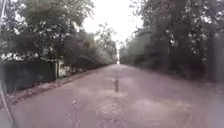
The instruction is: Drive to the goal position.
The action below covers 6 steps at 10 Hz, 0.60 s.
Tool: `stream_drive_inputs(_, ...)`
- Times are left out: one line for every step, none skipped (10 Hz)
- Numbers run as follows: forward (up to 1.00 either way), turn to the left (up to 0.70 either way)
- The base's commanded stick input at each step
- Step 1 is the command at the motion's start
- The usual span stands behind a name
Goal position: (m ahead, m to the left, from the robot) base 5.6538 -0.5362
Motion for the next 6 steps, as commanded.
stream_drive_inputs(0.70,0.00)
stream_drive_inputs(0.70,0.00)
stream_drive_inputs(0.70,0.00)
stream_drive_inputs(0.70,-0.03)
stream_drive_inputs(0.70,-0.10)
stream_drive_inputs(0.70,-0.15)
